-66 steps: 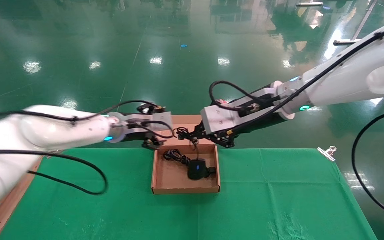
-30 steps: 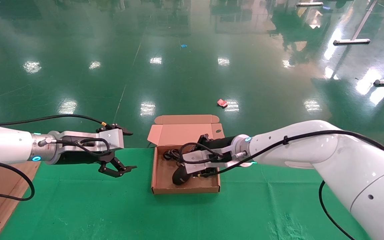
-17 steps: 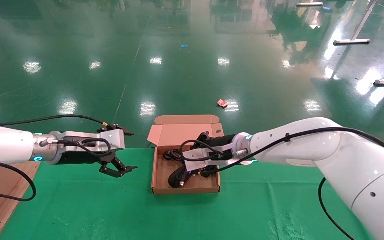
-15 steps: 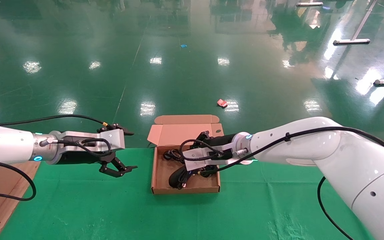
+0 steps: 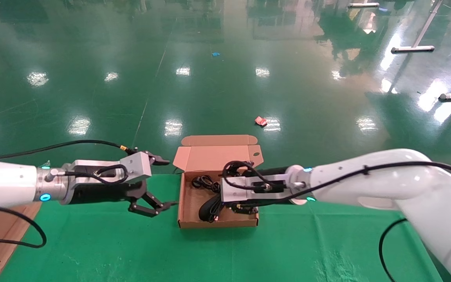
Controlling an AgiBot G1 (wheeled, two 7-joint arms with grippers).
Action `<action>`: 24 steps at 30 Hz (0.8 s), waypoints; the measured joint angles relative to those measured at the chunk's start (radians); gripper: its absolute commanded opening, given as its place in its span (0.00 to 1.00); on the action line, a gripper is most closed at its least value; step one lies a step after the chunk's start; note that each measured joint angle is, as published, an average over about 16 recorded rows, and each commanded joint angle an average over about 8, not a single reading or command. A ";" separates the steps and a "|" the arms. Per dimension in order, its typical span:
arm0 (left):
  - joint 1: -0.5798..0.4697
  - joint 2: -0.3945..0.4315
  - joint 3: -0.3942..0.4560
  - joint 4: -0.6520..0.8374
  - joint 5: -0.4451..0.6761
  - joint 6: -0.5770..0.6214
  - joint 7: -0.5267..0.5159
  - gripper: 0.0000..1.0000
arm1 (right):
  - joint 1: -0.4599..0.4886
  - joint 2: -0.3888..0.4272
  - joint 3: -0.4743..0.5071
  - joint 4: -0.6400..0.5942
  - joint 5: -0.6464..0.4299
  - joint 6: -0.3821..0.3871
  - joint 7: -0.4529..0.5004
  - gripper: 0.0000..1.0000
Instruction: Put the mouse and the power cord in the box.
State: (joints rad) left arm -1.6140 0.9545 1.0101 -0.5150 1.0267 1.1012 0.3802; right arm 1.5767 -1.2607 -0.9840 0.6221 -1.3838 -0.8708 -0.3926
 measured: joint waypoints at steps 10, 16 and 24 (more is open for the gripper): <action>0.108 -0.069 -0.146 -0.154 -0.059 0.079 -0.114 1.00 | -0.098 0.127 0.137 0.129 0.127 -0.122 0.113 1.00; 0.173 -0.110 -0.234 -0.246 -0.095 0.126 -0.182 1.00 | -0.157 0.203 0.220 0.207 0.204 -0.195 0.181 1.00; 0.259 -0.165 -0.351 -0.369 -0.142 0.189 -0.273 1.00 | -0.235 0.304 0.330 0.310 0.306 -0.293 0.272 1.00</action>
State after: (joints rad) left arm -1.3550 0.7897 0.6594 -0.8843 0.8845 1.2906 0.1076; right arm 1.3414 -0.9564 -0.6540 0.9323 -1.0778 -1.1635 -0.1208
